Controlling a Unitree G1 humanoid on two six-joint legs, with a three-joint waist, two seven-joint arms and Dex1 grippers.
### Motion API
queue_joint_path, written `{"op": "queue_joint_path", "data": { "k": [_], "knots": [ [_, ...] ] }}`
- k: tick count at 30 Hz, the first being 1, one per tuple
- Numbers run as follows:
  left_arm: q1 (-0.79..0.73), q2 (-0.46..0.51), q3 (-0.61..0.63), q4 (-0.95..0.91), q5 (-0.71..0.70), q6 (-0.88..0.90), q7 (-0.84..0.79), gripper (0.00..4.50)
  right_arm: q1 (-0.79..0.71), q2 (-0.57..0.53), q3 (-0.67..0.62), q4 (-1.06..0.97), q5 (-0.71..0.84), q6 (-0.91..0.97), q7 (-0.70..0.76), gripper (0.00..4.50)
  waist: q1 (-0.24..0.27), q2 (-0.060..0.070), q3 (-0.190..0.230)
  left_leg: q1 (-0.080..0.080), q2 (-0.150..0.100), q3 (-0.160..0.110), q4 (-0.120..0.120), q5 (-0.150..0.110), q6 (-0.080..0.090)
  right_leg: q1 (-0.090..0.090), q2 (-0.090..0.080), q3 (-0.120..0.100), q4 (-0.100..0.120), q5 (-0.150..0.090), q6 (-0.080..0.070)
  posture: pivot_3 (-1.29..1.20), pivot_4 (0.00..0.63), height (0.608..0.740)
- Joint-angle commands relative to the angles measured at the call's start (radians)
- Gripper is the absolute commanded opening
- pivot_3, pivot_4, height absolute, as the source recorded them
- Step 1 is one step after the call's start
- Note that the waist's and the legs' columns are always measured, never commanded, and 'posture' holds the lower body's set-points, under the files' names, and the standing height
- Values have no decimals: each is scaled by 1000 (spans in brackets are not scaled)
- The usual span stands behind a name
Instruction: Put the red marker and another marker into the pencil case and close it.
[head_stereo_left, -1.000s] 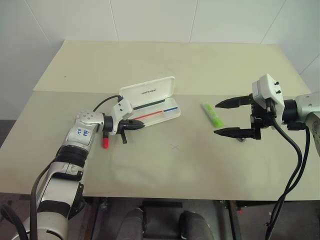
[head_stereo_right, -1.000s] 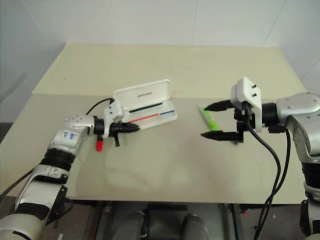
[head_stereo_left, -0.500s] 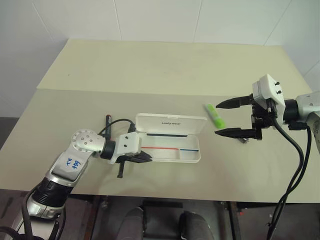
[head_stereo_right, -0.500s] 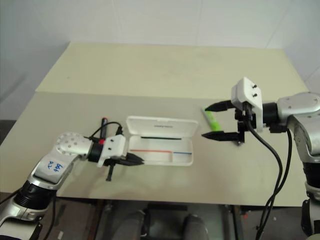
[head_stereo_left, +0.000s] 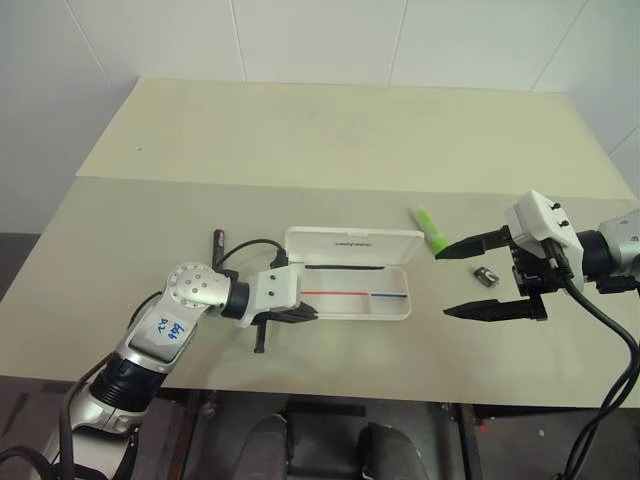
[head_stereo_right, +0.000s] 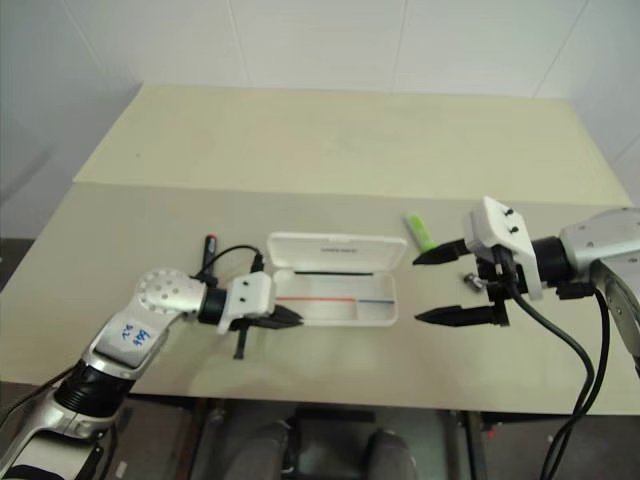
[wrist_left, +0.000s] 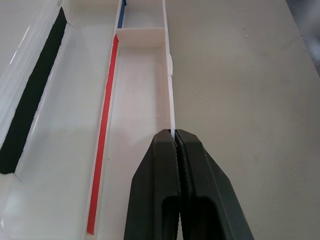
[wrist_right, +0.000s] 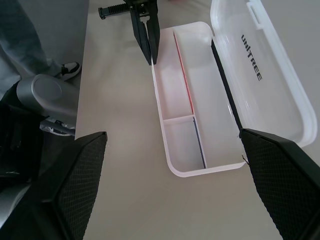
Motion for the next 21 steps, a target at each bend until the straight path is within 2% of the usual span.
{"op": "queue_joint_path", "data": {
  "k": [1,19,21],
  "knots": [
    [-12,1,8,-9,-1,-19,7,19,-3,-20,-42,-28,18,-4,-6,4500,0,0,0,0,0,0,0,0,0,0,0,0,0,0,0,0,150,740],
    [-12,2,8,-9,-2,-20,9,19,-2,-22,-40,-28,22,-5,-9,4500,0,0,0,0,0,0,0,0,0,0,0,0,0,0,0,0,150,740],
    [21,-17,36,-74,-46,51,40,460,-38,-12,-8,11,-8,-35,0,4500,-1,0,0,0,0,0,0,0,0,0,0,0,0,0,0,0,150,740]
  ]
}}
